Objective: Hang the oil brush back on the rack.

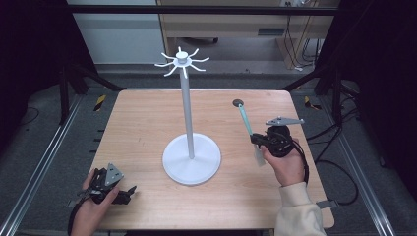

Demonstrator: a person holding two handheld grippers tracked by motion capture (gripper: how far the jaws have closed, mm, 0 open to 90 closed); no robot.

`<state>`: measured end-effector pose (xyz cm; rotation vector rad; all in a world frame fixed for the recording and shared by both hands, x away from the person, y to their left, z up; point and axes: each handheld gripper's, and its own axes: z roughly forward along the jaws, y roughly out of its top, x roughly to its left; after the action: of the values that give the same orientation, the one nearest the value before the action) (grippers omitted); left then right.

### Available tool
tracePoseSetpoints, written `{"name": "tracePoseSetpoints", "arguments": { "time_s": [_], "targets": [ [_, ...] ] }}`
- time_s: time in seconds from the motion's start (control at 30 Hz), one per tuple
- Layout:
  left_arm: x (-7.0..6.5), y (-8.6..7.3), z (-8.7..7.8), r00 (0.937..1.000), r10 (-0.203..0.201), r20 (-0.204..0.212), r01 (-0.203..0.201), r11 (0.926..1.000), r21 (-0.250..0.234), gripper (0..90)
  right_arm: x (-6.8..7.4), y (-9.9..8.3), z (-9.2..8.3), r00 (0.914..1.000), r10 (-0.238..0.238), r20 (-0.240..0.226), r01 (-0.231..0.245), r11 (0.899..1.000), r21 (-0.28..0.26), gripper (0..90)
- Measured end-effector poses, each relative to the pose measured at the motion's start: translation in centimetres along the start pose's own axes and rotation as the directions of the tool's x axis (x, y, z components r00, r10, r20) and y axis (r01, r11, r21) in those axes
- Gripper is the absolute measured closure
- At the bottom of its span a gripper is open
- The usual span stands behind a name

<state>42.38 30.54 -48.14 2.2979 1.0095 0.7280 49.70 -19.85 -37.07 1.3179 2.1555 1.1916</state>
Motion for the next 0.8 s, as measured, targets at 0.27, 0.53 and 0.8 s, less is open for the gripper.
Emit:
{"name": "tracePoseSetpoints", "arguments": {
  "time_s": [0.27, 0.53, 0.8],
  "targets": [
    [0.2, 0.0, -0.1, 0.9999, -0.003, -0.012, 0.003, 1.0000, 0.004, 3.4, 1.5, 1.7, -1.4, 0.9987, -0.033, -0.039, 0.030, 0.997, -0.074, 83.0],
    [0.3, -0.2, -0.1, 0.9995, -0.024, -0.022, 0.024, 0.9997, 0.000, 3.2, 3.2, 3.6, -2.4, 0.9949, -0.078, -0.064, 0.070, 0.989, -0.131, 82.9],
    [0.5, -0.3, -0.1, 0.9987, -0.041, -0.030, 0.041, 0.9991, 0.002, 3.2, 3.7, 5.6, -3.3, 0.9921, -0.092, -0.085, 0.074, 0.978, -0.192, 82.9]
  ]
}}
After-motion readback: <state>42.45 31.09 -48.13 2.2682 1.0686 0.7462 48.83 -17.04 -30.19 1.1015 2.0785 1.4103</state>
